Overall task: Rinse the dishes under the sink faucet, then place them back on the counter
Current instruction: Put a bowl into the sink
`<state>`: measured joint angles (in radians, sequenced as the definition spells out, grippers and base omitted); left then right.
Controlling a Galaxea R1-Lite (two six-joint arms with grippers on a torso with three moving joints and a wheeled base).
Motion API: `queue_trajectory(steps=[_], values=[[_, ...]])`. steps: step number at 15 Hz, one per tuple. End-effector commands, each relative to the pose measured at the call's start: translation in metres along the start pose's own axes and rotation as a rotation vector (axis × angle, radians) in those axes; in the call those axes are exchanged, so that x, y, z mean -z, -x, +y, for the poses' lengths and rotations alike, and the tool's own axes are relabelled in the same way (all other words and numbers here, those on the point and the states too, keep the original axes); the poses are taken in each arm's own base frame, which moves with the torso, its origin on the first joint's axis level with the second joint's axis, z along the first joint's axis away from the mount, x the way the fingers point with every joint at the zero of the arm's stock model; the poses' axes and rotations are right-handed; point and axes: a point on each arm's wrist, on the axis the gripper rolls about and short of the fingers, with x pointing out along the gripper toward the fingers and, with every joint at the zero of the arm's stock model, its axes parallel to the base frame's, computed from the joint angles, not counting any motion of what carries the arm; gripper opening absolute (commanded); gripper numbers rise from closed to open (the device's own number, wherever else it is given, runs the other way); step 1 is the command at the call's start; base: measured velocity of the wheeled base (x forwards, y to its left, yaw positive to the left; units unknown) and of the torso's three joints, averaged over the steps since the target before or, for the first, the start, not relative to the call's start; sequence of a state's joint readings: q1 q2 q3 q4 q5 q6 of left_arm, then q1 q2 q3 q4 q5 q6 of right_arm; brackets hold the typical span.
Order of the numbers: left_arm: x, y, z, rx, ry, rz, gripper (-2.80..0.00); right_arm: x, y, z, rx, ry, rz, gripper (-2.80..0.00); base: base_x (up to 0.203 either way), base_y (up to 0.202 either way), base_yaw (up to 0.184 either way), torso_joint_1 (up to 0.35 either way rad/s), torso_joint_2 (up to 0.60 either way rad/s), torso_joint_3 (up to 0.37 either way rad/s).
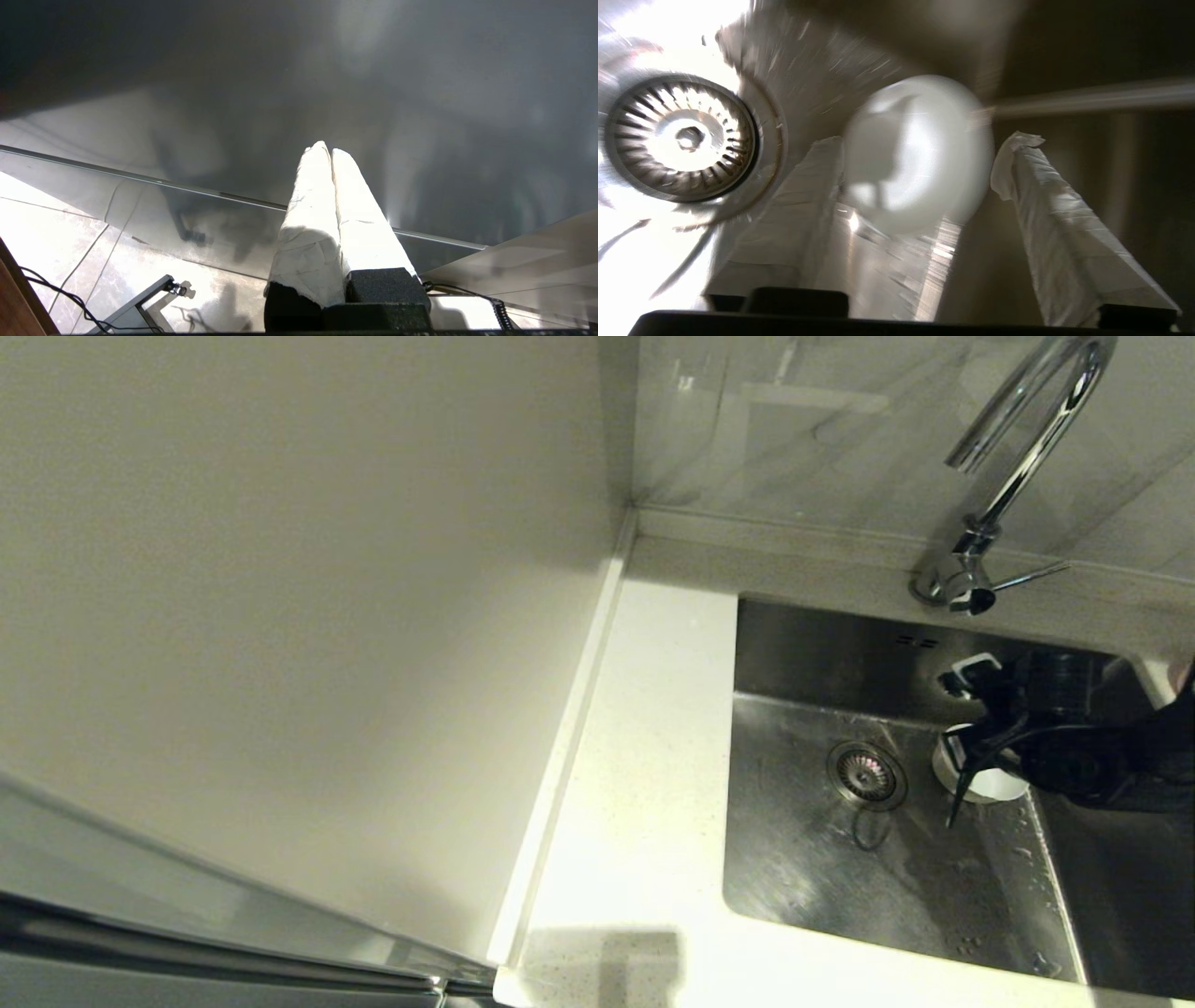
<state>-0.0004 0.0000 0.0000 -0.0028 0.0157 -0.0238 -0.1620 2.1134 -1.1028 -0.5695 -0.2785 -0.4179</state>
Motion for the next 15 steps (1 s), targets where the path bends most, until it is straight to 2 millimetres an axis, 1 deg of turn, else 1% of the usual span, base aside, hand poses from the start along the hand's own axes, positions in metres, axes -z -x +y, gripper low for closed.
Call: queue_trajectory(steps=[1, 2, 3, 4, 5, 6, 7, 8, 10, 12, 14, 15], values=[[0.000, 0.000, 0.000, 0.001, 0.001, -0.003, -2.80, -0.042, 0.097, -0.049, 0.084, -0.048, -0.185, 0.00, 0.000, 0.000, 0.000, 0.000, 0.00, 0.000], [0.000, 0.000, 0.000, 0.000, 0.001, -0.003, -2.80, -0.044, 0.133, -0.065, 0.104, -0.052, -0.207, 0.00, 0.000, 0.000, 0.000, 0.000, 0.00, 0.000], [0.000, 0.000, 0.000, 0.001, 0.001, -0.003, -2.80, -0.041, 0.165, -0.080, 0.106, -0.050, -0.192, 0.00, 0.000, 0.000, 0.000, 0.000, 0.00, 0.000], [0.000, 0.000, 0.000, 0.002, 0.001, -0.003, -2.80, -0.030, 0.190, -0.092, 0.074, -0.038, -0.115, 0.00, 0.000, 0.000, 0.000, 0.000, 0.00, 0.000], [0.000, 0.000, 0.000, 0.000, 0.001, -0.003, -2.80, -0.014, 0.209, -0.102, 0.014, -0.031, 0.025, 0.00, 0.000, 0.000, 0.000, 0.000, 0.00, 0.000], [0.000, 0.000, 0.000, -0.001, 0.001, -0.003, -2.80, -0.003, 0.224, -0.114, -0.029, -0.047, 0.160, 0.00, 0.000, 0.000, 0.000, 0.000, 0.00, 0.000], [0.000, 0.000, 0.000, 0.002, 0.001, -0.003, -2.80, 0.001, 0.235, -0.129, -0.046, -0.081, 0.267, 0.00, 0.000, 0.000, 0.000, 0.000, 0.00, 0.000], [0.000, 0.000, 0.000, 0.000, 0.001, -0.003, -2.80, 0.003, 0.243, -0.144, -0.038, -0.123, 0.336, 0.00, 0.000, 0.000, 0.000, 0.000, 0.00, 0.000], [0.000, 0.000, 0.000, 0.000, 0.001, -0.003, -2.80, 0.014, 0.251, -0.163, -0.007, -0.196, 0.445, 0.00, 0.000, 0.000, 0.000, 0.000, 0.00, 0.000], [0.000, 0.000, 0.000, 0.000, 0.001, -0.003, -2.80, 0.031, 0.258, -0.175, 0.007, -0.256, 0.577, 0.00, 0.000, 0.000, 0.000, 0.000, 0.00, 0.000], [0.000, 0.000, 0.000, -0.001, 0.001, -0.003, -2.80, 0.048, 0.269, -0.183, -0.025, -0.308, 0.750, 0.00, 0.000, 0.000, 0.000, 0.000, 0.00, 0.000], [0.000, 0.000, 0.000, 0.000, 0.001, -0.003, -2.80, 0.052, 0.271, -0.187, -0.047, -0.334, 0.811, 0.00, 0.000, 0.000, 0.000, 0.000, 0.00, 0.000]])
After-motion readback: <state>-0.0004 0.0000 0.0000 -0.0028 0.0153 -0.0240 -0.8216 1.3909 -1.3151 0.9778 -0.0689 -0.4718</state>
